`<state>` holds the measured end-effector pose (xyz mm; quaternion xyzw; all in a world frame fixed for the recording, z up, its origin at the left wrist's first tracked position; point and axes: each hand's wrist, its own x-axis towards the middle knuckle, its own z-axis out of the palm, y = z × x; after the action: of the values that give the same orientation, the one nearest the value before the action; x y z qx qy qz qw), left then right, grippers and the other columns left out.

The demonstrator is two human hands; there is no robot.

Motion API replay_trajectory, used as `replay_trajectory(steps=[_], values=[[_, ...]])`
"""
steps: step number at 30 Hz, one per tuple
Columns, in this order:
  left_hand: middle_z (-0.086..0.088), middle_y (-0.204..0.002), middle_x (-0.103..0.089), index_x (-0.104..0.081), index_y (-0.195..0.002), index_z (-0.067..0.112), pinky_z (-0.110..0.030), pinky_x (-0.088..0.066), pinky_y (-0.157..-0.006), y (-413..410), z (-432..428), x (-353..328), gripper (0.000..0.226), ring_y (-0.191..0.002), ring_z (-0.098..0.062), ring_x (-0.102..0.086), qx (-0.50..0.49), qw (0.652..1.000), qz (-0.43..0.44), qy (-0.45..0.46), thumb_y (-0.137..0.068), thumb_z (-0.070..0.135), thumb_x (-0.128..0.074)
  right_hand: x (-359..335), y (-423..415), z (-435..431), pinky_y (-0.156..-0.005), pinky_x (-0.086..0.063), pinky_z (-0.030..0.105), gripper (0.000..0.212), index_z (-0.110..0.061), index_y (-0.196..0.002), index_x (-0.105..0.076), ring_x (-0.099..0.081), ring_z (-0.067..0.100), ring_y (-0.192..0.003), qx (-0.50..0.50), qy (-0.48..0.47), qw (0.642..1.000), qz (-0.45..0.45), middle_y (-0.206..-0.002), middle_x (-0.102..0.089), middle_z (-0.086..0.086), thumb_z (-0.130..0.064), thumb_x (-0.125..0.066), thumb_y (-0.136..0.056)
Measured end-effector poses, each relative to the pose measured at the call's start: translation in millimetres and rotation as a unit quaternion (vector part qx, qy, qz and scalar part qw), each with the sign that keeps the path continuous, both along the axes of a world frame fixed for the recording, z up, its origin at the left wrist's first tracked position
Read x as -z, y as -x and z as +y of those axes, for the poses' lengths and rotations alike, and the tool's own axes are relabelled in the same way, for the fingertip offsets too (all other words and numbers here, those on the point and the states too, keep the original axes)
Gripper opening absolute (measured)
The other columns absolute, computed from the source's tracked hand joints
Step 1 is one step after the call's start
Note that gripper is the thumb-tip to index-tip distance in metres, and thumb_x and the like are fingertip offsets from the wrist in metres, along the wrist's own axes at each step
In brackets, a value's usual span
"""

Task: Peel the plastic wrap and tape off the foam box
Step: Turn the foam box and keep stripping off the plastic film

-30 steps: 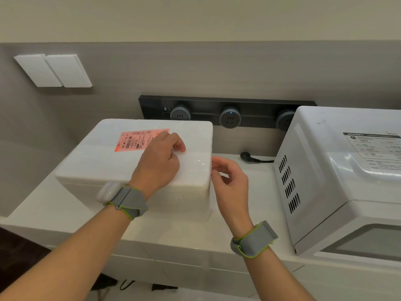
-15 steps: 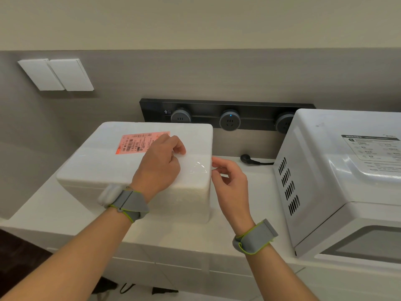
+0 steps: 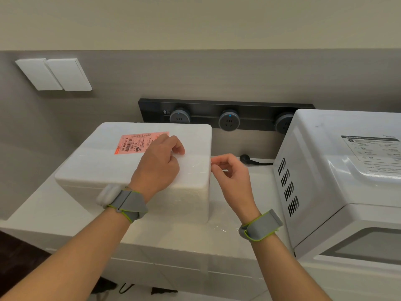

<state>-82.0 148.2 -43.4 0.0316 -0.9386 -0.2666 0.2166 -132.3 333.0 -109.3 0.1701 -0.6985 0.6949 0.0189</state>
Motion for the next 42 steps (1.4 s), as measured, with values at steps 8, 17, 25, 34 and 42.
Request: replay_trajectory(steps=[8,17,25,34,42], values=[[0.002,-0.099,-0.056,-0.059,-0.092,0.018,-0.026,-0.036,-0.085,-1,1,-1,0.035,-0.099,-0.018,-0.049,0.000,1.000,0.001,-0.001,-0.082,-0.010,-0.040,-11,25,9,-0.073,-0.049,0.030,0.002,-0.003,-0.089,-0.060,-0.059,0.012,-0.079,-0.121,-0.040,0.992,0.009,-0.084,-0.064,0.004,-0.002,-0.059,-0.088],[0.001,-0.100,-0.056,-0.059,-0.093,0.018,-0.026,-0.036,-0.086,-2,2,-3,0.035,-0.100,-0.018,-0.049,0.000,1.000,-0.003,0.004,-0.083,-0.010,-0.041,-16,32,11,-0.075,-0.042,0.033,0.007,0.001,-0.088,-0.055,-0.053,0.014,-0.082,-0.171,-0.079,0.982,0.008,-0.084,-0.059,0.004,0.005,-0.052,-0.092],[0.002,-0.100,-0.056,-0.058,-0.092,0.019,-0.026,-0.036,-0.086,-2,3,-3,0.035,-0.099,-0.018,-0.049,0.000,1.000,-0.005,-0.002,-0.083,-0.010,-0.040,-16,32,11,-0.075,-0.046,0.031,0.007,-0.003,-0.086,-0.059,-0.057,0.009,-0.081,-0.145,-0.090,0.985,0.015,-0.084,-0.062,0.002,0.001,-0.055,-0.091],[0.002,-0.099,-0.056,-0.057,-0.092,0.021,-0.025,-0.036,-0.087,-1,1,-3,0.036,-0.099,-0.018,-0.049,0.003,1.000,-0.002,-0.002,-0.083,-0.009,-0.040,-15,36,12,-0.072,-0.043,0.038,0.006,-0.001,-0.084,-0.060,-0.051,0.022,-0.076,-0.129,-0.082,0.988,0.024,-0.082,-0.060,0.012,0.002,-0.057,-0.088],[0.002,-0.098,-0.055,-0.058,-0.091,0.021,-0.027,-0.038,-0.086,0,1,-1,0.036,-0.098,-0.018,-0.049,0.006,1.000,-0.001,-0.004,-0.082,-0.009,-0.040,-26,41,15,-0.072,-0.046,0.026,0.004,-0.009,-0.083,-0.060,-0.062,0.013,-0.076,-0.186,-0.093,0.978,-0.026,-0.077,-0.066,0.000,-0.012,-0.058,-0.080]])
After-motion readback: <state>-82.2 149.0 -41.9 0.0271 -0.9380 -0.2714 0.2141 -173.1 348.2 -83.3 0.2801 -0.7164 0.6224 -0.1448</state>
